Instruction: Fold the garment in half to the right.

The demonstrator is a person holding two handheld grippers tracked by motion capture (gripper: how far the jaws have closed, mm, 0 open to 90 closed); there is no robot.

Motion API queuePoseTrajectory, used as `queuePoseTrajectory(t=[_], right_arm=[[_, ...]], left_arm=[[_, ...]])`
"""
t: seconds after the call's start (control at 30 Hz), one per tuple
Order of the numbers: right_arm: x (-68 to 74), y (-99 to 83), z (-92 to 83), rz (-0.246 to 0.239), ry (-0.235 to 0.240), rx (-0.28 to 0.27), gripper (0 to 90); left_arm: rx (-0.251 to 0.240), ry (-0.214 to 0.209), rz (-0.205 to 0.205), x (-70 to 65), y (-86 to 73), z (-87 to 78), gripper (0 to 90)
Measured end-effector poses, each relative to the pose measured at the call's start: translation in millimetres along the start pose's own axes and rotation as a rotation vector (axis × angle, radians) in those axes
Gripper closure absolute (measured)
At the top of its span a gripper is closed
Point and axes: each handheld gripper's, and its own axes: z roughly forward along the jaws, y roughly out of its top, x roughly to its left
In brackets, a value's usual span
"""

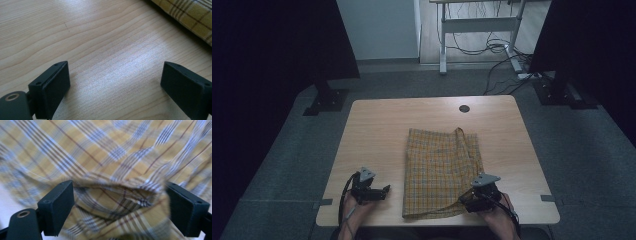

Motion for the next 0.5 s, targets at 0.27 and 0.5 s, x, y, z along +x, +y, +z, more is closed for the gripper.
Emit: queuePoseTrajectory(t=[0.27, 0.5], right_arm=[[-8.4, -4.2, 20.0, -0.005, 0.002, -0.029, 16.5], [-16.2, -0.4, 24.4, -0.009, 0.006, -0.035, 16.9]], left_arm=[[0.001, 0.002, -0.001, -0.2, 0.1, 0.1, 8.7], [0.001, 0.002, -0.001, -0.2, 0.1, 0.1, 8.7]])
